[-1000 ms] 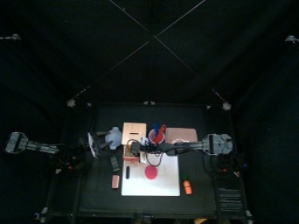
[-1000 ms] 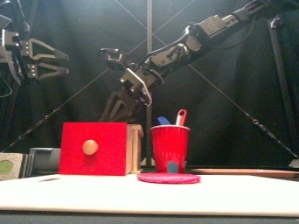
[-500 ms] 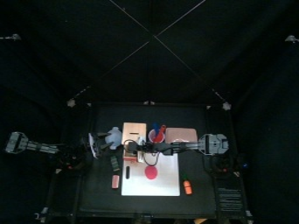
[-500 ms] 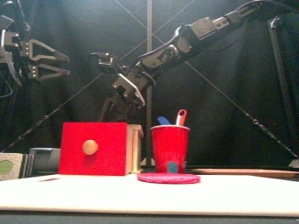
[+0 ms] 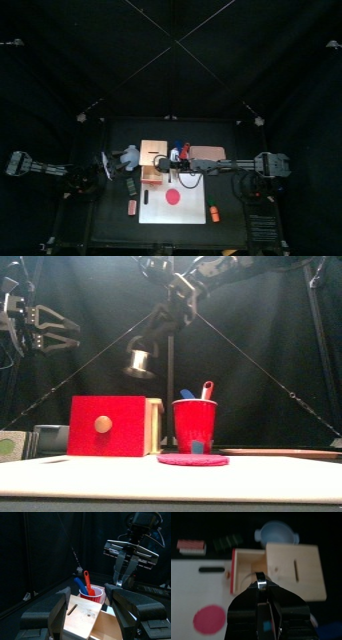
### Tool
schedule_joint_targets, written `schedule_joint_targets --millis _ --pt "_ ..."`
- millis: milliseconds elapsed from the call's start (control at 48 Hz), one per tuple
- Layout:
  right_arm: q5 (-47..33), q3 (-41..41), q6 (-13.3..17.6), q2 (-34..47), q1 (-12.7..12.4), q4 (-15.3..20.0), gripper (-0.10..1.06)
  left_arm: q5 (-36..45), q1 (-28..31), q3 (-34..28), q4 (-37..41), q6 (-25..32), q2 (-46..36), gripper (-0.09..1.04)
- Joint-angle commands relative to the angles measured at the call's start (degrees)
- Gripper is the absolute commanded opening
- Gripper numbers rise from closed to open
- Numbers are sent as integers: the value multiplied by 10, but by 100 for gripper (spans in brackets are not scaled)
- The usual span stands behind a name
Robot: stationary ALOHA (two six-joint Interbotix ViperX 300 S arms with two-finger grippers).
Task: Get the cutter from the drawer then cut the dough then place the extra dough in the bowl
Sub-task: Place the cutter on the board
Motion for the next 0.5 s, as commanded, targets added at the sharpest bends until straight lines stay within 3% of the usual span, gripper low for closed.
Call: schedule_joint_targets --millis 21,104,229,354,500 --pt "-22 69 33 -58 28 4 45 36 29 -41 1 2 6 91" --pt "-42 132 86 -82 42 -7 45 70 62 -70 4 3 17 91" --pt "-50 186 143 -86 57 -38 45 127 111 -122 27 1 39 91" --pt "-51 209 191 -85 58 -94 46 200 149 -178 30 -3 72 90" --pt "-51 215 250 -83 60 -127 55 251 168 -221 31 -1 122 90"
